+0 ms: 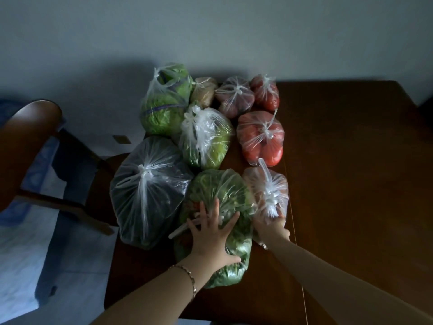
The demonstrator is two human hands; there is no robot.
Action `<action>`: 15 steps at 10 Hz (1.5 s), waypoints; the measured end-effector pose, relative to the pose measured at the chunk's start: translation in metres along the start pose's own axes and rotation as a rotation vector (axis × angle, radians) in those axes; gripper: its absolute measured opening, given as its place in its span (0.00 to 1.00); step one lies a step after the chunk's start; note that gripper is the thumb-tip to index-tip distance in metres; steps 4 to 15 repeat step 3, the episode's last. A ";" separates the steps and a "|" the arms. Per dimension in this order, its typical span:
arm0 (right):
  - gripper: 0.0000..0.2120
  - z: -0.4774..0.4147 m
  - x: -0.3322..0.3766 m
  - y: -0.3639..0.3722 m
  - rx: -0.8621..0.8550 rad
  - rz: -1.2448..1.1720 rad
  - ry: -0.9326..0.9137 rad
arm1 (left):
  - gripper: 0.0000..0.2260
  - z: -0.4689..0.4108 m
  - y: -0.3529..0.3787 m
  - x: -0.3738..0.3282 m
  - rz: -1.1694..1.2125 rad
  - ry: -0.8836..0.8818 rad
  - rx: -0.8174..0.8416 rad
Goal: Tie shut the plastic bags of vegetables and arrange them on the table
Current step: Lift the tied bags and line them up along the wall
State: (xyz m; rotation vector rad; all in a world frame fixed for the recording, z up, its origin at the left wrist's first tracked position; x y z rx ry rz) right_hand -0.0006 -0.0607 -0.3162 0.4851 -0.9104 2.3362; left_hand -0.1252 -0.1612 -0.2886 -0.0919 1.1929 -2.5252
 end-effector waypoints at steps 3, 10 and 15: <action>0.12 -0.006 0.007 -0.040 0.378 1.031 -0.501 | 0.27 0.002 -0.072 -0.014 0.006 -0.084 0.131; 0.12 -0.006 0.007 -0.040 0.378 1.031 -0.501 | 0.27 0.002 -0.072 -0.014 0.006 -0.084 0.131; 0.12 -0.006 0.007 -0.040 0.378 1.031 -0.501 | 0.27 0.002 -0.072 -0.014 0.006 -0.084 0.131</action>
Point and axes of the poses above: each hand's wrist, its own z-axis away from the middle knuckle, its own y-axis out of the palm, x = y × z, the point moved 4 cm from there along -z, towards the middle knuckle, and after that the axes turned 5 degrees about x, right-handed, at the moved point
